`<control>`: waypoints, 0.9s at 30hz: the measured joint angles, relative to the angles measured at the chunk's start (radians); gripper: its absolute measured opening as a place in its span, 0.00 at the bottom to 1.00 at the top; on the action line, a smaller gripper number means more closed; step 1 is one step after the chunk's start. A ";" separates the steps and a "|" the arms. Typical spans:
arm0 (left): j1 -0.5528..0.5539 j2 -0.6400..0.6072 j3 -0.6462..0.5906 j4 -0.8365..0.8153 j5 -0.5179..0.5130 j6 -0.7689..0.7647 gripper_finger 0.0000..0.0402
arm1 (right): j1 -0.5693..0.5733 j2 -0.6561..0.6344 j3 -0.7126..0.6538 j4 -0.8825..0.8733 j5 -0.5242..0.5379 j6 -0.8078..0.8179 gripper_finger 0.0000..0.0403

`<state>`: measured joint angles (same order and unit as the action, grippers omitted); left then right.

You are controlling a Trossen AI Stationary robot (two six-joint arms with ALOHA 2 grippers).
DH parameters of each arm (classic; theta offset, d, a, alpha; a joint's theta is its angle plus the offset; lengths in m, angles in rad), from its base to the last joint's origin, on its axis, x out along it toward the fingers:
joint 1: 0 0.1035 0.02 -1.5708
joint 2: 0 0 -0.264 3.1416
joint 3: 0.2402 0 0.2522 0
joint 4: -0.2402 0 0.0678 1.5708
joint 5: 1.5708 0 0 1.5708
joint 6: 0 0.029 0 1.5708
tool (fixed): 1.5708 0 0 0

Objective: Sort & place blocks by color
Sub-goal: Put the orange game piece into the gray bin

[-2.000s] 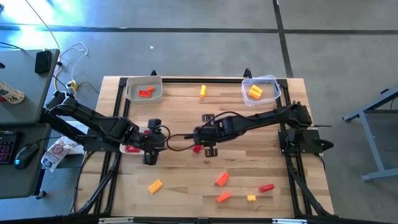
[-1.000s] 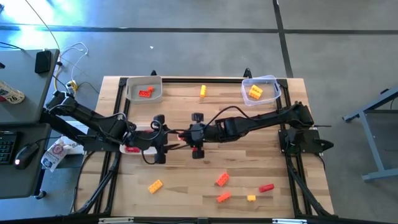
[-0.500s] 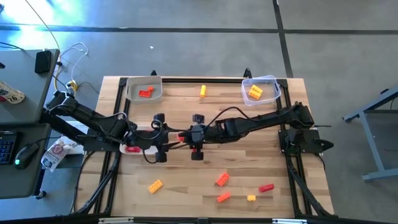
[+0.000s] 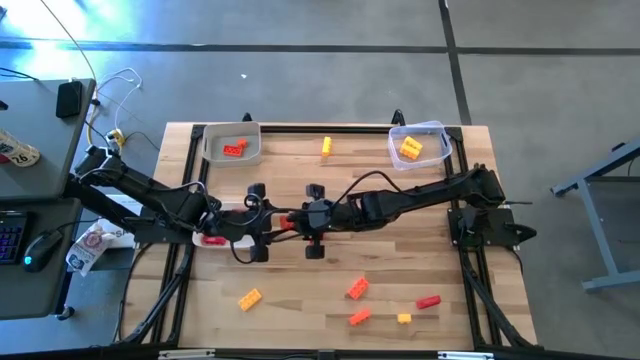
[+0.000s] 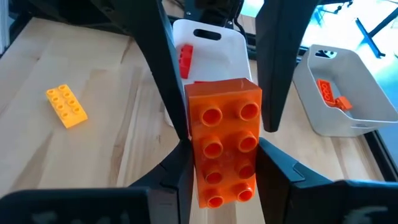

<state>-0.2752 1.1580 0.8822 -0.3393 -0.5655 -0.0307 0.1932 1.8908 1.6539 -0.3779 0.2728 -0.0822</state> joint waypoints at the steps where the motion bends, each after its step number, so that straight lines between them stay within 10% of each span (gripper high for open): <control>1: 0.000 0.000 0.000 0.000 0.000 0.000 0.47 | 0.000 0.000 0.000 0.000 0.001 0.000 0.26; 15: 0.000 0.001 0.000 0.002 0.007 0.020 0.27 | 0.000 0.000 0.000 -0.014 0.004 0.004 0.27; 27: 0.031 0.001 0.000 -0.130 -0.041 0.044 0.27 | 0.000 0.000 0.000 -0.077 -0.003 0.068 0.58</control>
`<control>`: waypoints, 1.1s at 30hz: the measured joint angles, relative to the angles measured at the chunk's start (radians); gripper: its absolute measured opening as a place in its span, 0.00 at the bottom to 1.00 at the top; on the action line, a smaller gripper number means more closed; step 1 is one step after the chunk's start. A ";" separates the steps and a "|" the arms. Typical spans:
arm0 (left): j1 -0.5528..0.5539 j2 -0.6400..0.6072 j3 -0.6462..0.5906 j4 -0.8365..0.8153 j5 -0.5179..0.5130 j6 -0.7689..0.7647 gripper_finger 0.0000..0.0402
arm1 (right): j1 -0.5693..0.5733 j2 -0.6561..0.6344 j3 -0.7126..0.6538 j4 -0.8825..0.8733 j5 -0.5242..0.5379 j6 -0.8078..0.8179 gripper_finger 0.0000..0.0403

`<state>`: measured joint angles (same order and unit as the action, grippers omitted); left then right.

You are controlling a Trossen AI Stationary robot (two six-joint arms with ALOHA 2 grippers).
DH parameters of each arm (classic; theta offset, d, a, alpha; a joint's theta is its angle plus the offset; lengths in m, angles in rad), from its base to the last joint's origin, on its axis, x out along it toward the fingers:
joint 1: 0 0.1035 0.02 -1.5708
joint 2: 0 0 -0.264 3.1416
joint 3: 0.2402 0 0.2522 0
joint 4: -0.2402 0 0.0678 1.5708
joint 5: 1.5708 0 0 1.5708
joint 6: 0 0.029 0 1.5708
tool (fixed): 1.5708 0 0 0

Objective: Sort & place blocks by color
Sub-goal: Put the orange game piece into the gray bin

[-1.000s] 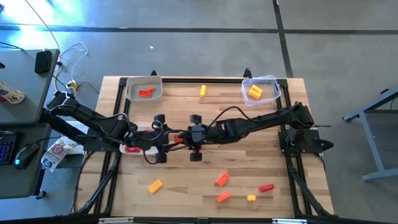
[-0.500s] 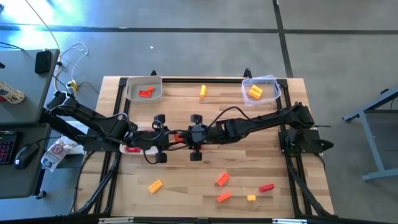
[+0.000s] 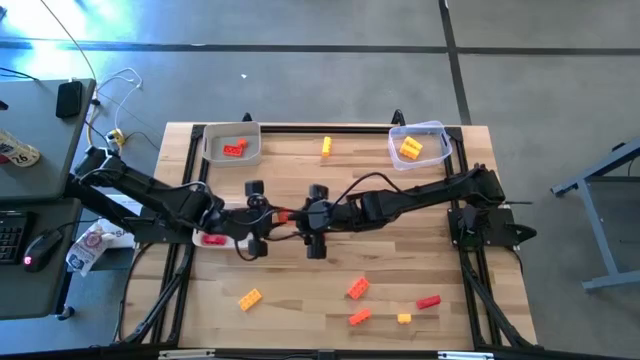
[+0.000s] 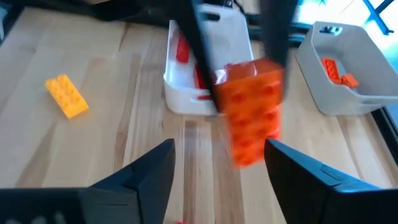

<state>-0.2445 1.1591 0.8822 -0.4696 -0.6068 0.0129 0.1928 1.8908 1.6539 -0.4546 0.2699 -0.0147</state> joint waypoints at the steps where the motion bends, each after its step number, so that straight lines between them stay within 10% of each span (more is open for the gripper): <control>1: 0.008 0.000 0.000 -0.025 -0.018 -0.004 0.27 | 0.000 0.000 0.000 -0.014 0.000 0.000 0.58; 18: 0.418 -0.013 0.000 -0.312 -0.111 -0.159 0.27 | -0.003 0.000 0.000 -0.050 0.001 -0.011 0.59; 33: 0.832 -0.013 0.000 -0.311 0.081 -0.154 0.28 | -0.064 0.000 0.000 -0.050 -0.173 -0.282 0.59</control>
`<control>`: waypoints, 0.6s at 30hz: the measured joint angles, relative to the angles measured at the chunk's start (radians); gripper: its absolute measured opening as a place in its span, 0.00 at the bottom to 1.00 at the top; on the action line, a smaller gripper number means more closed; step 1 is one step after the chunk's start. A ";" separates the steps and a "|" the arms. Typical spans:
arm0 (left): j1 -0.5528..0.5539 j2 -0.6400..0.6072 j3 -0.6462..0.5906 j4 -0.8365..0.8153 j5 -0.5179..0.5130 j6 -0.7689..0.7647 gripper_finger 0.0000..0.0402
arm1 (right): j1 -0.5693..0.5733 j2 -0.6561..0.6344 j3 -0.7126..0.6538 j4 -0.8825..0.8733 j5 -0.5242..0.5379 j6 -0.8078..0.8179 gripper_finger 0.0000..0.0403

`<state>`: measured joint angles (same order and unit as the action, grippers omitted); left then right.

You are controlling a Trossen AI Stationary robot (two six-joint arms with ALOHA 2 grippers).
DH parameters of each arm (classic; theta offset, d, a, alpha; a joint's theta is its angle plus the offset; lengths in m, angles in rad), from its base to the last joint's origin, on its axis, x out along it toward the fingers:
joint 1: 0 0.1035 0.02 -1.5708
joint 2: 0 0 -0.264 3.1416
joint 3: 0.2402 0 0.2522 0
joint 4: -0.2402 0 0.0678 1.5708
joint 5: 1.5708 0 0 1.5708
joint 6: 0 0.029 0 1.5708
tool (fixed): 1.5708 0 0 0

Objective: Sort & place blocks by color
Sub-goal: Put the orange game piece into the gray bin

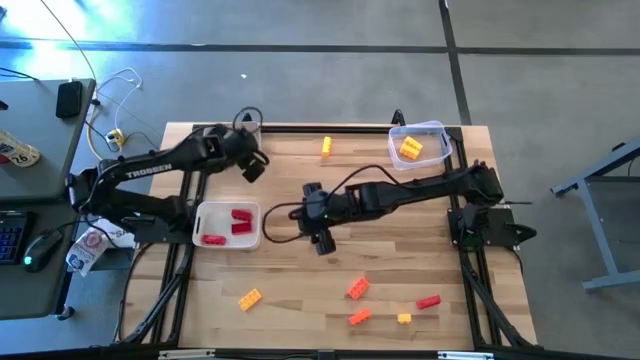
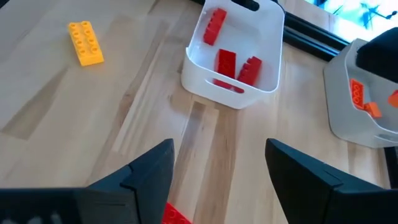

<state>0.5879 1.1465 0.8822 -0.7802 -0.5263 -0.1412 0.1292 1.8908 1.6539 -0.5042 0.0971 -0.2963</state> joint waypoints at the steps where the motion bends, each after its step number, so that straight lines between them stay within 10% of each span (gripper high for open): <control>1: 0.024 0.000 0.000 0.003 0.021 -0.006 0.30 | -0.007 0.000 0.000 0.000 -0.007 -0.002 0.59; 18: 0.311 0.037 0.000 0.099 0.185 0.012 0.30 | -0.058 0.048 0.002 -0.008 -0.091 -0.069 0.59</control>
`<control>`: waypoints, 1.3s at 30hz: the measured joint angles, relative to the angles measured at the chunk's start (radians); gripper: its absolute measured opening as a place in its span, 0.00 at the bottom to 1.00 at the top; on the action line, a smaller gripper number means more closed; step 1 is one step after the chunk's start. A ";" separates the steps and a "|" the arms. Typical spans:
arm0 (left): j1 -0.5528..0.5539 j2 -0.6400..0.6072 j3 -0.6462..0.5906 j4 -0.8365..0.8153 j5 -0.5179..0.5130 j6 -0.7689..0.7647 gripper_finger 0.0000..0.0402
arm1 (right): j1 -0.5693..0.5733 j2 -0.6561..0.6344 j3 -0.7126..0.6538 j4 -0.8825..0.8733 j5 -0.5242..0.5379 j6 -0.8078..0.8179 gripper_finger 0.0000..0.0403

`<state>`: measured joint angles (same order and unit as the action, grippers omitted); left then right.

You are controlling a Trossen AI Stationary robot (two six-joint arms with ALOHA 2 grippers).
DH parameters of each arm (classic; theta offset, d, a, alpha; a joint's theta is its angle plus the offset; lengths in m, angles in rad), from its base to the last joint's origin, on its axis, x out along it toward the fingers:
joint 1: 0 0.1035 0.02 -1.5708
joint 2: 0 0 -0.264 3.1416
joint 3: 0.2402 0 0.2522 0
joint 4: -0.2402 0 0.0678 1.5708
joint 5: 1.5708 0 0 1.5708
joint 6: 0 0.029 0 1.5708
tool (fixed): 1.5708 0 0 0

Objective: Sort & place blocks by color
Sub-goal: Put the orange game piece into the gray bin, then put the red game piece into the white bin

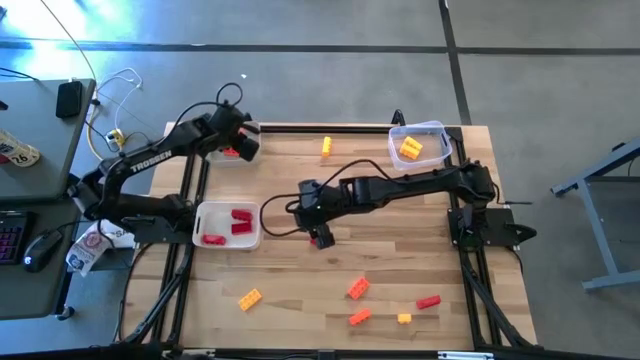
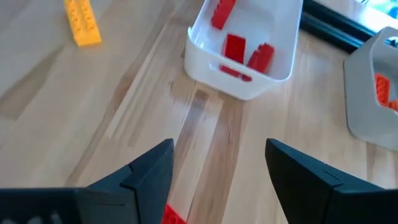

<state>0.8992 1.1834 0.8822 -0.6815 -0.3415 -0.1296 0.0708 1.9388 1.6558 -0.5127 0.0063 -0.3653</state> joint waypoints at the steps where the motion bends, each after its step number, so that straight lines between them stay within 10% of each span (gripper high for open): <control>1: 0.008 0.010 0.000 0.000 0.001 0.002 0.30 | 0.000 0.000 0.000 -0.007 -0.001 -0.002 0.59; 39: 0.085 0.204 0.007 -0.027 0.090 0.056 0.51 | 0.022 0.105 -0.002 -0.149 -0.078 -0.019 0.59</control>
<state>0.9844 1.3876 0.8894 -0.7087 -0.2519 -0.0734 0.0928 2.0438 1.6535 -0.6615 -0.0719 -0.3838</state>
